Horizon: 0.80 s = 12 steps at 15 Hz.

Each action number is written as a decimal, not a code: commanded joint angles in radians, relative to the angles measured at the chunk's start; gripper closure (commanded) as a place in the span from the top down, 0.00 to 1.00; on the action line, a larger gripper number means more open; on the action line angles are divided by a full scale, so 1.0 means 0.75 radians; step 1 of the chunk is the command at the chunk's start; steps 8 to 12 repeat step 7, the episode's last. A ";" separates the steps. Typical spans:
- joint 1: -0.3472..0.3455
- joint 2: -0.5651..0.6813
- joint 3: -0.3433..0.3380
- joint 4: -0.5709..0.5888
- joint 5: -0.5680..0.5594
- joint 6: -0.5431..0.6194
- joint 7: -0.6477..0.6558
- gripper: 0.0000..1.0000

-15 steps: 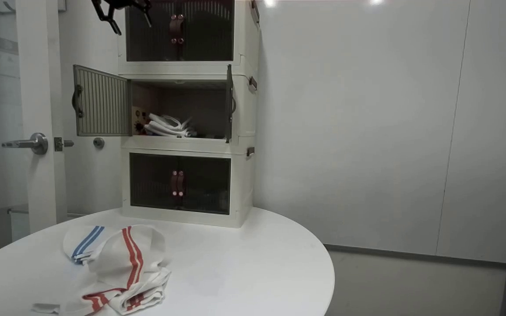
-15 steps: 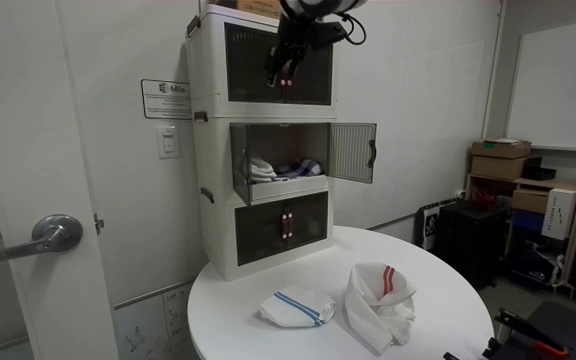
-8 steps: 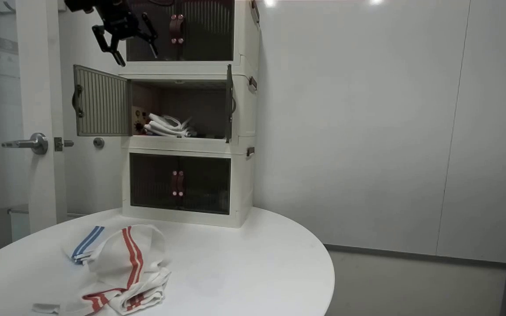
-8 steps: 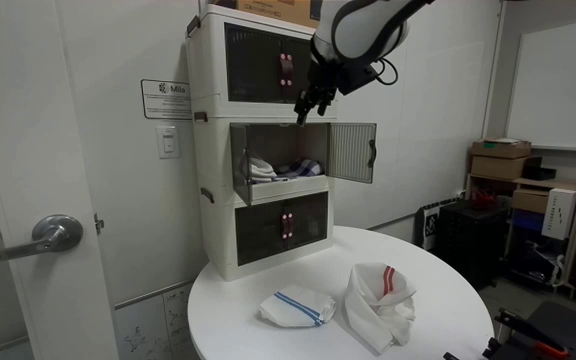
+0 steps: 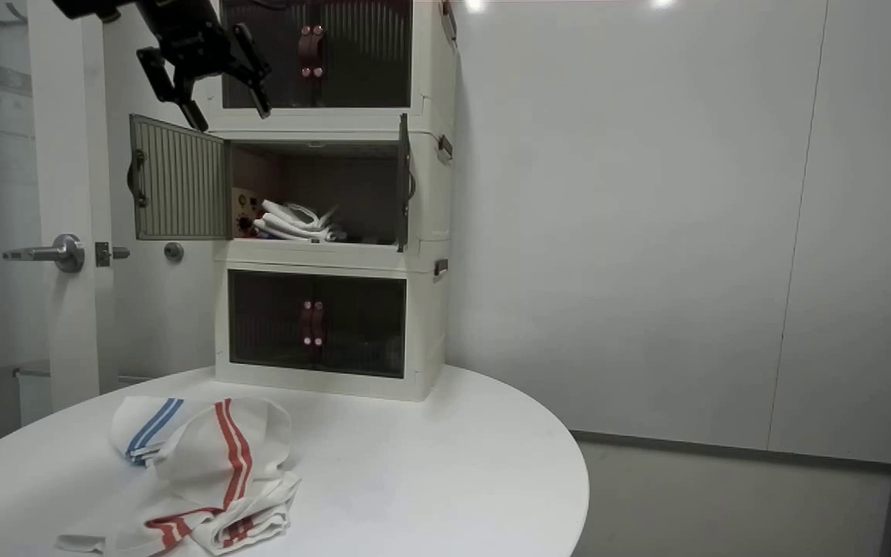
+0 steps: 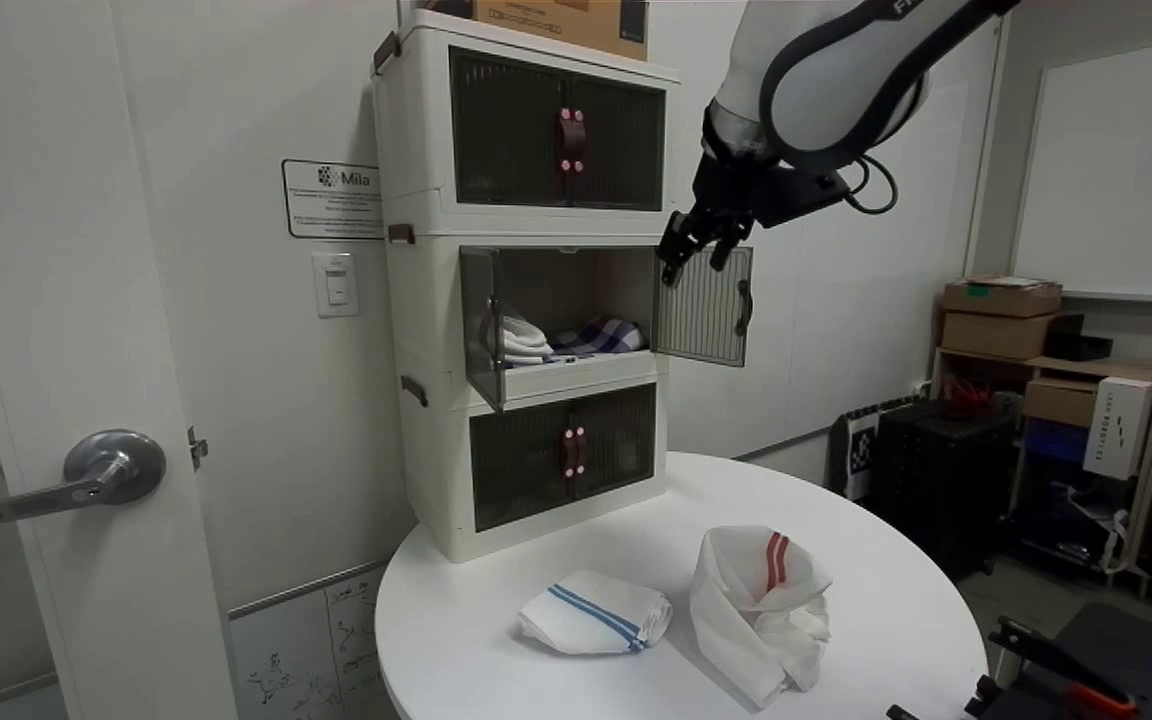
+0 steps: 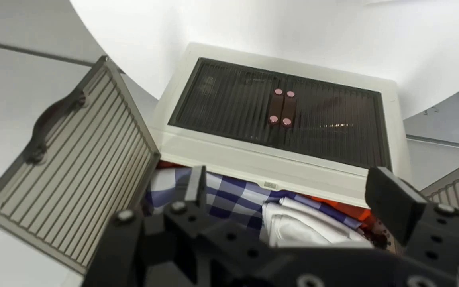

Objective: Open the middle left cabinet door

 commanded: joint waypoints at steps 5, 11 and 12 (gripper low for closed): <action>-0.019 -0.083 0.028 -0.115 0.163 -0.003 -0.011 1.00; -0.020 -0.089 0.028 -0.119 0.164 -0.002 -0.006 1.00; -0.020 -0.089 0.028 -0.119 0.164 -0.002 -0.006 1.00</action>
